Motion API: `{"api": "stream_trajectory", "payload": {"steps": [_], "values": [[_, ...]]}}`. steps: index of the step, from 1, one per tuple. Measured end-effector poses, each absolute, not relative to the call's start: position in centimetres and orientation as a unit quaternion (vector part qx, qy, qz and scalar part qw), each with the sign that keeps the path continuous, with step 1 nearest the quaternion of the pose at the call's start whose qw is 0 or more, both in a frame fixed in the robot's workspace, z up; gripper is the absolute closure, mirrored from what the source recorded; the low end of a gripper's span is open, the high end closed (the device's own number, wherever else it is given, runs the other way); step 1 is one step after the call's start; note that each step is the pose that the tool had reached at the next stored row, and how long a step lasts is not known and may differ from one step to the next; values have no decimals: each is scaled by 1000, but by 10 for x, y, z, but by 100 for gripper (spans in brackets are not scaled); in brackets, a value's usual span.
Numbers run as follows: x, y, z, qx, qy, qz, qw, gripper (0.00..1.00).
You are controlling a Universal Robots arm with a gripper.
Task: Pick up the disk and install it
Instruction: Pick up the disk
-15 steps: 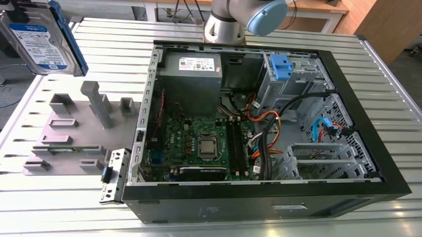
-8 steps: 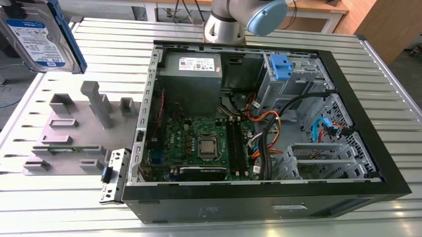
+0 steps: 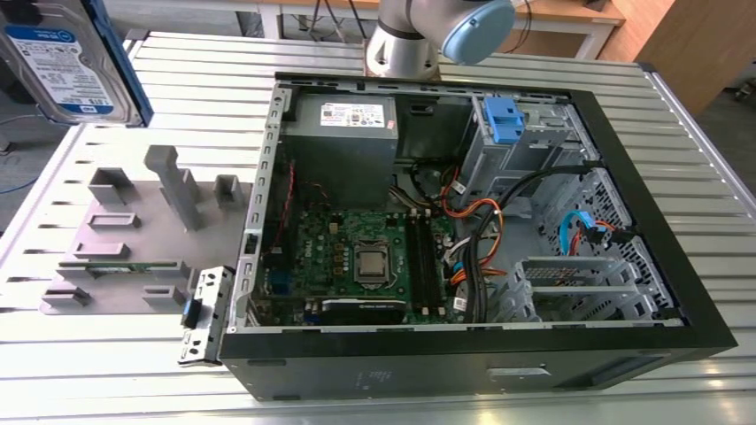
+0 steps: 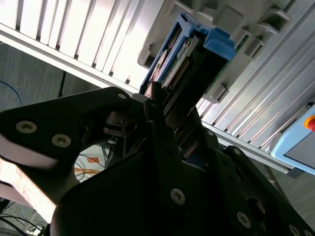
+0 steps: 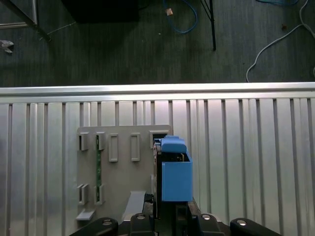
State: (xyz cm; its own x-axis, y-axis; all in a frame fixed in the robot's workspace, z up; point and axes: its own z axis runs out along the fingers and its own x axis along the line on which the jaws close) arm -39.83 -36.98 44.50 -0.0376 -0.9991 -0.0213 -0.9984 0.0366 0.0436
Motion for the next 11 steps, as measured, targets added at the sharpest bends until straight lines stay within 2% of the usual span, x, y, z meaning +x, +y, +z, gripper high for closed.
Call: {"api": "stream_trajectory", "payload": {"steps": [11], "values": [[-398, -370, 455, 694, -720, -23, 7, 65]]}}
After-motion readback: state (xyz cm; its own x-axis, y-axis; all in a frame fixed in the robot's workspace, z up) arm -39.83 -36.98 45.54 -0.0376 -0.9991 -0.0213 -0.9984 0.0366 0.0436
